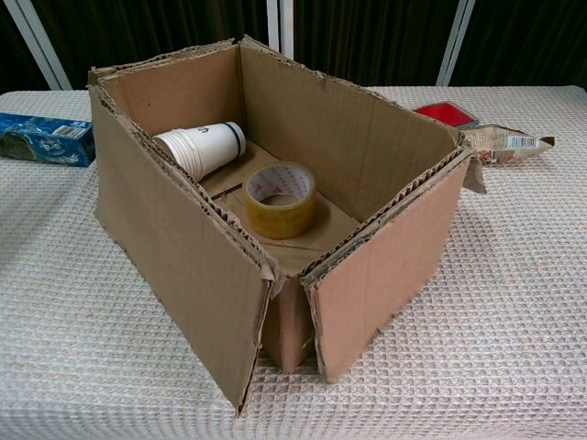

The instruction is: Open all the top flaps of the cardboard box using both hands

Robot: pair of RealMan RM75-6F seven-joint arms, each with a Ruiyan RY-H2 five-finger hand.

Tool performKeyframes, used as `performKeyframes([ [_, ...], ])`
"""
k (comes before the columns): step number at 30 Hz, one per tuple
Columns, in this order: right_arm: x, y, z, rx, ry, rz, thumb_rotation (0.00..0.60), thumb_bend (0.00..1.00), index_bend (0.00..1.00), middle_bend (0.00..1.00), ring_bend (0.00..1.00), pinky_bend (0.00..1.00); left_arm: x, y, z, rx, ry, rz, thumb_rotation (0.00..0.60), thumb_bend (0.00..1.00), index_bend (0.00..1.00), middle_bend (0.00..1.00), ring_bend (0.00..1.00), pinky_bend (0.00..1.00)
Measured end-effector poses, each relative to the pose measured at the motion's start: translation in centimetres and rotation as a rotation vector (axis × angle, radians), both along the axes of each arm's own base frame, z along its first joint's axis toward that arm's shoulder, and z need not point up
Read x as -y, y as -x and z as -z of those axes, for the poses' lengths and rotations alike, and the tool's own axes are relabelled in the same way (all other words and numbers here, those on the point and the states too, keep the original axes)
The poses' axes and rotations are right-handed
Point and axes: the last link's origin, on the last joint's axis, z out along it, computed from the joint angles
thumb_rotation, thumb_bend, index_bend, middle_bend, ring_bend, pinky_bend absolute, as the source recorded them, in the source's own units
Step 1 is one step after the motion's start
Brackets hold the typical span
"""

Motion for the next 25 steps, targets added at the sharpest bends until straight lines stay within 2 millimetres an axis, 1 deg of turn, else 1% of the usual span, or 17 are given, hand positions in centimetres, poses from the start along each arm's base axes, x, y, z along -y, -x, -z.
performKeyframes([
  [1,0.0,0.5,-0.3,-0.002,0.019,0.004,0.600,0.62,0.00,0.32,0.06,0.00,0.1,0.1,0.0,-0.002,-0.003,0.002,0.000,0.00,0.00,0.08,0.00,0.11],
  [2,0.1,1.1,-0.5,-0.014,0.045,0.006,0.600,0.63,0.00,0.20,0.02,0.00,0.3,0.1,0.0,-0.005,-0.006,0.005,0.000,0.00,0.00,0.08,0.00,0.11],
  [3,0.1,1.6,-0.6,-0.030,0.067,0.006,0.600,0.63,0.00,0.12,0.00,0.00,0.4,0.1,0.0,-0.009,-0.011,0.008,0.000,0.00,0.00,0.08,0.00,0.11],
  [5,0.2,3.0,-0.8,-0.078,0.131,0.006,0.600,0.63,0.00,0.02,0.00,0.00,0.9,0.3,-0.1,-0.019,-0.028,0.018,0.000,0.00,0.00,0.08,0.00,0.11],
  [6,0.2,3.8,-0.9,-0.099,0.165,0.005,0.600,0.63,0.00,0.00,0.00,0.00,1.1,0.4,-0.2,-0.025,-0.039,0.023,0.000,0.00,0.00,0.08,0.00,0.11],
  [7,0.2,4.5,-0.9,-0.120,0.204,0.003,0.600,0.63,0.00,0.00,0.00,0.00,1.5,0.5,-0.3,-0.033,-0.055,0.030,0.000,0.00,0.00,0.08,0.00,0.11],
  [10,0.1,7.8,-0.8,-0.194,0.364,0.002,0.600,0.59,0.00,0.00,0.00,0.00,2.6,1.1,-0.5,-0.066,-0.104,0.046,0.000,0.00,0.00,0.07,0.00,0.10],
  [13,-0.3,12.1,-0.2,-0.269,0.566,0.031,0.600,0.54,0.00,0.00,0.00,0.00,3.9,2.2,-0.5,-0.115,-0.151,0.055,0.000,0.00,0.00,0.07,0.00,0.10],
  [14,-0.7,14.0,0.3,-0.301,0.644,0.059,0.600,0.53,0.00,0.00,0.00,0.00,4.2,2.5,-0.5,-0.135,-0.162,0.058,0.000,0.00,0.00,0.07,0.00,0.10],
  [17,-1.9,18.5,2.1,-0.377,0.784,0.141,0.600,0.53,0.00,0.00,0.00,0.00,5.3,3.6,-0.1,-0.200,-0.189,0.066,0.000,0.00,0.00,0.06,0.00,0.10],
  [20,-2.9,21.4,3.4,-0.420,0.832,0.226,0.600,0.57,0.00,0.00,0.00,0.00,6.0,4.1,0.4,-0.207,-0.197,0.071,0.000,0.00,0.00,0.06,0.00,0.10],
  [22,-3.5,22.9,3.6,-0.419,0.835,0.286,0.600,0.59,0.00,0.00,0.00,0.00,6.2,4.3,0.7,-0.184,-0.193,0.072,0.000,0.00,0.00,0.06,0.00,0.10],
  [25,-4.6,25.6,4.1,-0.384,0.822,0.392,0.600,0.60,0.00,0.00,0.00,0.00,6.4,4.6,1.0,-0.159,-0.178,0.075,0.000,0.00,0.00,0.06,0.00,0.10],
])
